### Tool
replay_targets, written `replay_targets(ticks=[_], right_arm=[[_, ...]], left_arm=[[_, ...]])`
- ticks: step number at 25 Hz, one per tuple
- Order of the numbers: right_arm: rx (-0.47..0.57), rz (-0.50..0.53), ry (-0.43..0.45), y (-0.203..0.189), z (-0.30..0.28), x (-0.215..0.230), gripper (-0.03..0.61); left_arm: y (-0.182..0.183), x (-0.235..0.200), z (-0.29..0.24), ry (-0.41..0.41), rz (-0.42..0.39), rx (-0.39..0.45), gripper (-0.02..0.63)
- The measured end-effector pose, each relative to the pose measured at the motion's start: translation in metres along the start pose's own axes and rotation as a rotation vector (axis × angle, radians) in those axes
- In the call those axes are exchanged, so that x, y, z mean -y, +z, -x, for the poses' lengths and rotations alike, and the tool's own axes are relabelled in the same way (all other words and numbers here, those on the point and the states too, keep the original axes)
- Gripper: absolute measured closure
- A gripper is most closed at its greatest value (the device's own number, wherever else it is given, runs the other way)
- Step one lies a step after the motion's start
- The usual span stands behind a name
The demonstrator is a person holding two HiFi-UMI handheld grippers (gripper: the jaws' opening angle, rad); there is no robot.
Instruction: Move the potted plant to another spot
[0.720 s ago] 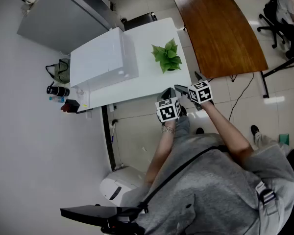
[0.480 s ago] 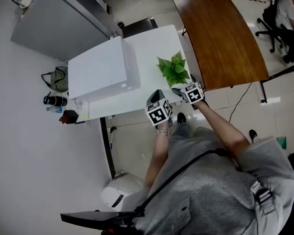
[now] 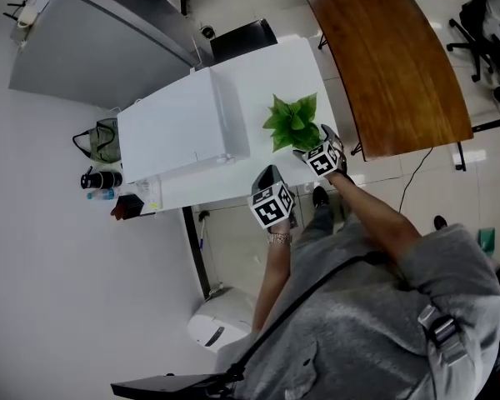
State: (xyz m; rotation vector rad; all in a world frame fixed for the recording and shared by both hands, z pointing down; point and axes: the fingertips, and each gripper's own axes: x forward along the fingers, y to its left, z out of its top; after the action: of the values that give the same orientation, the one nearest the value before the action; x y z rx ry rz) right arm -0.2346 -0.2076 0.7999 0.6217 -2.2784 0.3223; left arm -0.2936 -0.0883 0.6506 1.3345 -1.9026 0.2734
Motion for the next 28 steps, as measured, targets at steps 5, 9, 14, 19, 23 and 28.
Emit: replay_targets(ticks=[5,9,14,19,23,28], right_arm=[[0.047,0.068,0.047,0.005,-0.011,-0.006,0.084],[0.106,0.077,0.063,0.006,-0.004,-0.004,0.094],[0.168,0.018,0.044,0.002,0.014,0.029,0.098],[0.225,-0.078,-0.040,-0.010,0.039,0.088,0.098],[0.225,-0.187,-0.202,-0.047,0.073,0.175,0.098],[0.174,-0.277,-0.357,-0.103,0.098,0.269,0.098]], left_arm=[[0.006,-0.001,-0.008,0.019,-0.003,-0.008,0.598],[0.009,0.001,-0.017,0.022,0.000,-0.018,0.598],[0.014,0.020,-0.037,-0.008,-0.028,-0.031,0.598],[0.019,0.060,-0.057,-0.069,-0.092,-0.049,0.597],[0.021,0.098,-0.068,-0.129,-0.158,-0.065,0.598],[0.013,0.135,-0.074,-0.176,-0.229,-0.095,0.598]])
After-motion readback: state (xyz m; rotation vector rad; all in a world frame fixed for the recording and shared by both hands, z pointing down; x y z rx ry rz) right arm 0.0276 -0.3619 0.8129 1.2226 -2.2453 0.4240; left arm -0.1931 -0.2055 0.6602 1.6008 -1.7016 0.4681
